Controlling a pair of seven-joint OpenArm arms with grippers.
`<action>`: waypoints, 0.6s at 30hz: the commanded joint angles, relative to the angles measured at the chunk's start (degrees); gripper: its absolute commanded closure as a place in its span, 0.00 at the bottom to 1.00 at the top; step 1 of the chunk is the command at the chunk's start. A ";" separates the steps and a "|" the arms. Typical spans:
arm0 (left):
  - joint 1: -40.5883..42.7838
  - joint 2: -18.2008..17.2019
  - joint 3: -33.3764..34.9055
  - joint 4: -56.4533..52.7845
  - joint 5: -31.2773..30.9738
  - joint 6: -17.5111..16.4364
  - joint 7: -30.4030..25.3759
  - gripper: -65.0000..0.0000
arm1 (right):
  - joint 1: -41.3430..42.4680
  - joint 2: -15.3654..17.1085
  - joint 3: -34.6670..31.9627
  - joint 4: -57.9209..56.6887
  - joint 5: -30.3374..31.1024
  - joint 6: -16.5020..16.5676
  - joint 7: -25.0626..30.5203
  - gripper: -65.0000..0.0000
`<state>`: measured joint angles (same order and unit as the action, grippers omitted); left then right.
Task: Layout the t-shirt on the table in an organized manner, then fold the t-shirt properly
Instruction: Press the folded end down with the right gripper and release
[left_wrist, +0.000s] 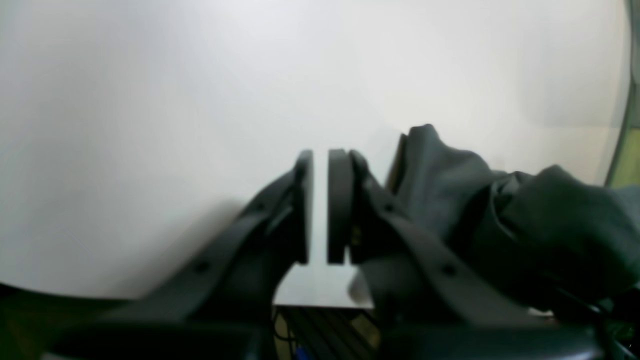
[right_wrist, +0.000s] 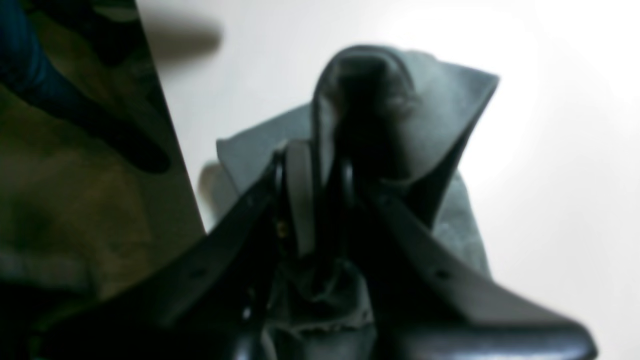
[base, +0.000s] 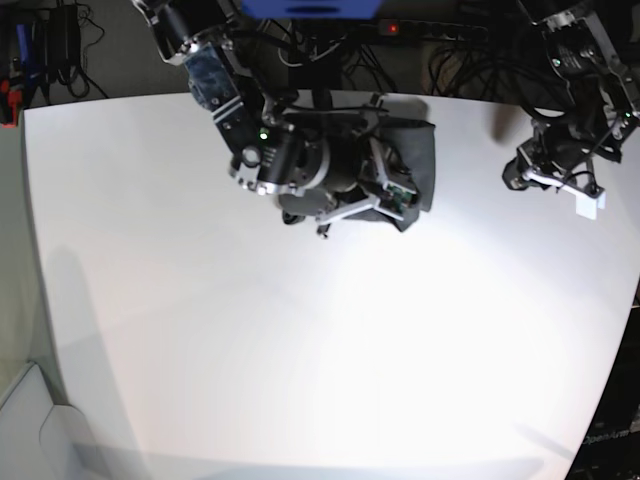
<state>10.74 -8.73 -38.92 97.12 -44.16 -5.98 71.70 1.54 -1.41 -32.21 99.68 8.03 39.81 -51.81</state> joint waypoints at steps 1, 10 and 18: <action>-0.59 -0.72 -0.16 1.12 -1.33 -0.13 -0.45 0.92 | 0.88 -0.66 -0.01 0.85 1.07 0.19 2.36 1.00; -0.59 -0.98 -0.16 1.21 -1.33 -0.22 -0.45 0.92 | 0.79 -0.57 -0.01 -1.00 1.07 0.19 3.06 0.79; -0.59 -0.98 -0.16 1.38 -1.07 -0.22 -0.45 0.92 | -0.35 -0.57 -0.01 7.97 1.15 0.19 3.15 0.50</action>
<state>10.61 -8.86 -38.89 97.34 -44.29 -6.00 71.57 0.86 -1.43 -32.16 106.78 8.34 39.79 -49.74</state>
